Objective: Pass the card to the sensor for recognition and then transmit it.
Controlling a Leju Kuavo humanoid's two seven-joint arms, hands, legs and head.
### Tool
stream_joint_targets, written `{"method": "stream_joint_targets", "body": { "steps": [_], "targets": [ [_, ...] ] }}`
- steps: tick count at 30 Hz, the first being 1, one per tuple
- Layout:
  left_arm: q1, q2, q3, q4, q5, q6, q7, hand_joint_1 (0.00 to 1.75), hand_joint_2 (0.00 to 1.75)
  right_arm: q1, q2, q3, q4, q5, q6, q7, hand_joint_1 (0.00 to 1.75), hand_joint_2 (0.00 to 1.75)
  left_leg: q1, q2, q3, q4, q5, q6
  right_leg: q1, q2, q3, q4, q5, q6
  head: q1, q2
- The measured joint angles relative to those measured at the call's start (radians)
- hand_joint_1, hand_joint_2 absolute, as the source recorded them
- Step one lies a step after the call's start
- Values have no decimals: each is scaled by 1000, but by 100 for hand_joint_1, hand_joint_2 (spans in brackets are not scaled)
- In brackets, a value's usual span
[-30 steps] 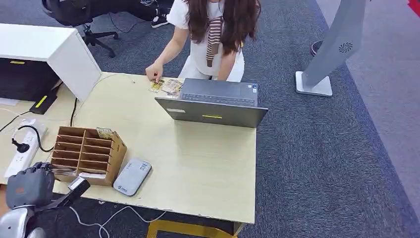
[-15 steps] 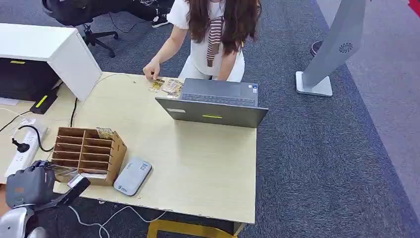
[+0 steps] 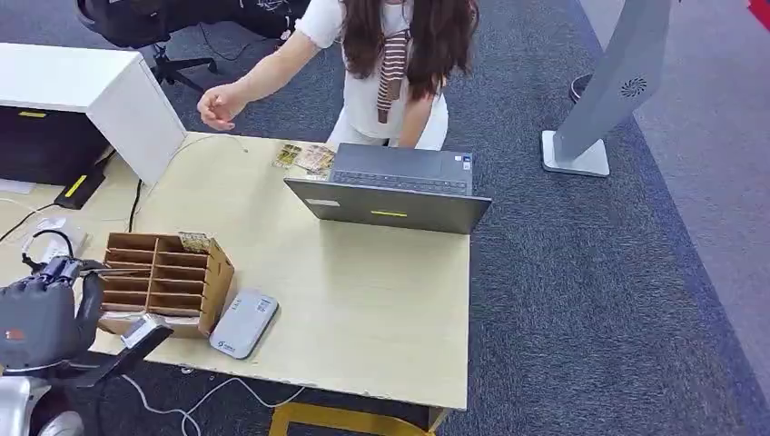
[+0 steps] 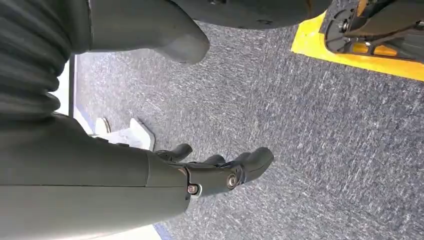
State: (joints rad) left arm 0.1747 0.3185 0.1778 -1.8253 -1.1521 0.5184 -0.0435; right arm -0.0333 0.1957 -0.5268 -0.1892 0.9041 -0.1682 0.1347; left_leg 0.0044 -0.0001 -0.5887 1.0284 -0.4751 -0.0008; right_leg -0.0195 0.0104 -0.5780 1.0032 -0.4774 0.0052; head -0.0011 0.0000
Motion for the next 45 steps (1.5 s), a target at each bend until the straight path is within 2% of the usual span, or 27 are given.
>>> {"method": "stream_joint_targets", "body": {
  "steps": [6,14,22,27,34,42,43,44,45],
  "targets": [
    [-39,14,-19,-45,8,4,-11,175,175,0,1,-2,0,13,7,0,0,175,0,0,1,0,1,0,0,0,0,0,0,0,0,0],
    [-193,35,-59,61,-46,-8,-16,175,175,-3,1,-2,0,48,19,0,0,175,0,-1,2,0,2,0,0,0,1,0,1,-1,0,0],
    [-468,62,-93,393,-148,25,-3,175,175,-13,1,10,0,97,37,-1,0,175,0,-2,2,0,5,0,0,-1,2,0,3,-2,-1,0],
    [-593,67,-118,563,-187,26,20,175,175,-13,1,17,0,101,43,-1,0,175,0,-1,1,0,5,0,0,0,1,0,3,-2,0,0],
    [-652,67,-145,709,-219,61,52,175,175,-14,1,21,0,114,47,2,0,175,0,1,1,0,5,0,0,1,0,0,3,-2,0,0],
    [-672,66,-158,781,-212,85,53,175,175,-14,1,26,0,115,51,5,0,175,0,1,1,0,5,0,0,2,0,0,3,-2,0,0],
    [-674,66,-158,786,-212,89,53,10,175,-14,1,26,0,115,52,7,0,175,0,1,1,0,5,0,0,2,0,0,3,-2,0,0],
    [-675,66,-159,790,-212,90,53,0,175,-14,1,26,0,115,52,8,0,175,0,1,1,0,5,0,0,2,0,0,3,-2,0,0],
    [-676,66,-159,794,-212,92,53,0,175,-14,1,26,0,115,53,8,0,175,0,1,1,0,5,0,0,2,0,0,3,-2,0,0]
  ]
}}
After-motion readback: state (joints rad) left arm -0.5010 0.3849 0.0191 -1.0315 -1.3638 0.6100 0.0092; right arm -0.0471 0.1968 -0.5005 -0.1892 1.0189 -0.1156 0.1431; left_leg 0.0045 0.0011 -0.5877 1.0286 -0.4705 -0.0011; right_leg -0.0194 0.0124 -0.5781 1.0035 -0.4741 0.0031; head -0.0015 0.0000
